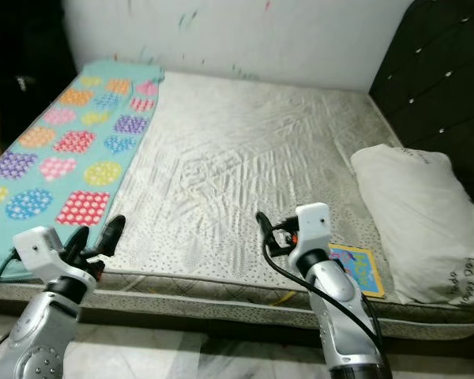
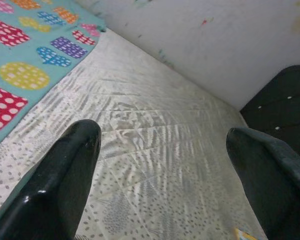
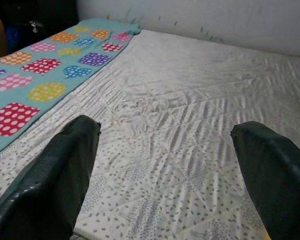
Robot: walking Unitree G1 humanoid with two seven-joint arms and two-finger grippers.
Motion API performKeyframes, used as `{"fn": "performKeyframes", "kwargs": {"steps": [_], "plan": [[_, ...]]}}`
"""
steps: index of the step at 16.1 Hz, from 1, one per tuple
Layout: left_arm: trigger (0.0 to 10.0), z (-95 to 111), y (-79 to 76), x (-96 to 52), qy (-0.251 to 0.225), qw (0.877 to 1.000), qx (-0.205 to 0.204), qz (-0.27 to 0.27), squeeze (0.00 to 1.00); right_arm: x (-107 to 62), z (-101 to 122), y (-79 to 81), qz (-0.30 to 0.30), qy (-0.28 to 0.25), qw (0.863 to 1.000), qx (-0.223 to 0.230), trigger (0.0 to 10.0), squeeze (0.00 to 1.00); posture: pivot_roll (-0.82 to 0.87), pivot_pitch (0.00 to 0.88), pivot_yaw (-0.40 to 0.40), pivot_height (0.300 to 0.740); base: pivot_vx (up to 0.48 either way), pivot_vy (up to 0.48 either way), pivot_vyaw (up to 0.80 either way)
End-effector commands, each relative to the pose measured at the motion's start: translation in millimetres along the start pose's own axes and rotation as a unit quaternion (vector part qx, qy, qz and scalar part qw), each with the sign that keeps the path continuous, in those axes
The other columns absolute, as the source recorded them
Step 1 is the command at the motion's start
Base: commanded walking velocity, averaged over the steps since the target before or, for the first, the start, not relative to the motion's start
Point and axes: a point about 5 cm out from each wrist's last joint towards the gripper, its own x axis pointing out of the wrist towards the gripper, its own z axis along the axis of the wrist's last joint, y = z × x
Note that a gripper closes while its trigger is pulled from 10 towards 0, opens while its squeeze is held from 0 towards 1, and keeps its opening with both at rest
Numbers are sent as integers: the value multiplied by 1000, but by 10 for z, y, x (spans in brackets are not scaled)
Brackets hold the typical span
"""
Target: Clean up the room
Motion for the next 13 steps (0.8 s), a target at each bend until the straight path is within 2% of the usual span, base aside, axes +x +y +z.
{"fn": "performKeyframes", "kwargs": {"steps": [1, 9, 13], "plan": [[10000, 0, -34, 11, 0, 1000, -1, -5, 0, 3, 35, -28, -1, -6, 1000, -3, 10000, 0, -40, 9, -56, 740, 285, 0, 0], [10000, -9, -46, 17, 1, 1000, -2, -6, 0, 21, 40, -26, 2, -6, 1000, -6, 10000, 0, -39, 4, -61, 740, 303, 0, 0], [10000, -21, -44, 33, 9, 1000, -9, 4, 0, 30, 38, -18, 2, -7, 1000, -6, 10000, 0, -40, 8, -49, 740, 0, 0, 0]]}}
